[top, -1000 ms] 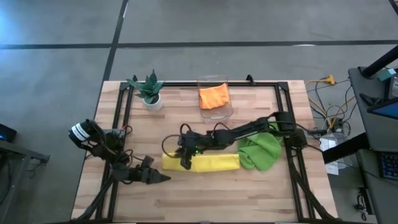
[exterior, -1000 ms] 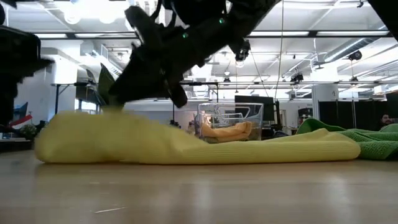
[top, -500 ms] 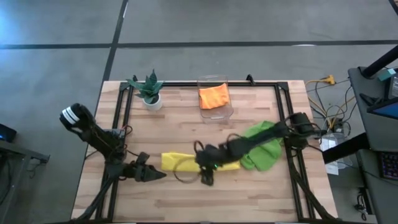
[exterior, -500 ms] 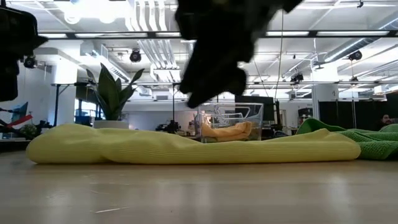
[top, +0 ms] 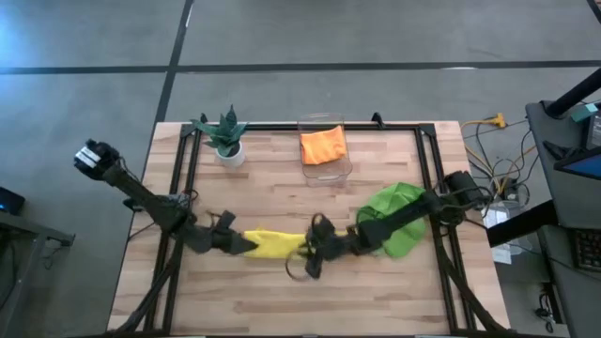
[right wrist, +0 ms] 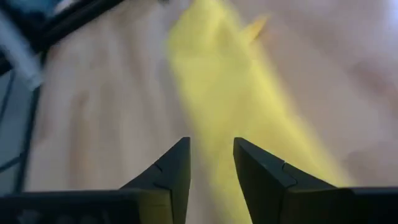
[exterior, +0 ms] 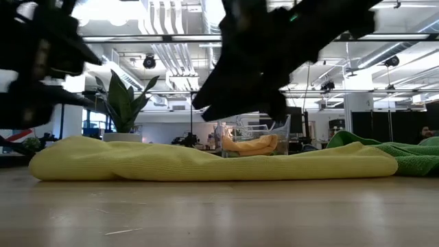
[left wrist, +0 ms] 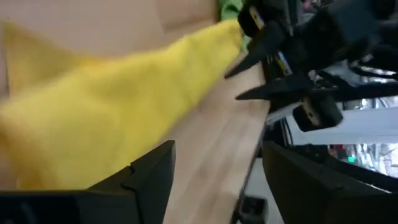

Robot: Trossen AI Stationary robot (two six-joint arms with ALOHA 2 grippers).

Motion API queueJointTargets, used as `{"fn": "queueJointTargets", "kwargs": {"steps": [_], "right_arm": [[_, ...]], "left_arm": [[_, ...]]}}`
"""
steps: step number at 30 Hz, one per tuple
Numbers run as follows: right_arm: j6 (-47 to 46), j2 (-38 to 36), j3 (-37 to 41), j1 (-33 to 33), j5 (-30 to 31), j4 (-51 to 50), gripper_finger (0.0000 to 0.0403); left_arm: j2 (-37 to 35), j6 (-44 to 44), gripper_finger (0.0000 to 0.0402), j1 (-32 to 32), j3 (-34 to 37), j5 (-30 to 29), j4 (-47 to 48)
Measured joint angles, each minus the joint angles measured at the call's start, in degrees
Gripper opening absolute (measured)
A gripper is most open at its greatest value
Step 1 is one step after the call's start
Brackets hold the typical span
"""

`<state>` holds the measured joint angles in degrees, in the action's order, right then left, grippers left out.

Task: Fold microfiber towels
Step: Fold the yellow towel

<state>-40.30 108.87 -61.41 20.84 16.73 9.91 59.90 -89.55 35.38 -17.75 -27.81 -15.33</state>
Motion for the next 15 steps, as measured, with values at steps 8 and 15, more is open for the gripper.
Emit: {"fn": "queueJointTargets", "kwargs": {"steps": [8, 15], "right_arm": [[4.57, 3.02, 0.21, -8.82, -10.23, 0.91, 0.0117], [5.21, 5.6, -0.99, -9.25, -14.6, -6.74, 0.0117]], "left_arm": [[8.05, 3.94, 0.0205, -12.81, 0.44, 16.34, 1.47], [14.26, 2.29, 0.0204, -12.93, 0.25, 22.45, 3.88]]}}
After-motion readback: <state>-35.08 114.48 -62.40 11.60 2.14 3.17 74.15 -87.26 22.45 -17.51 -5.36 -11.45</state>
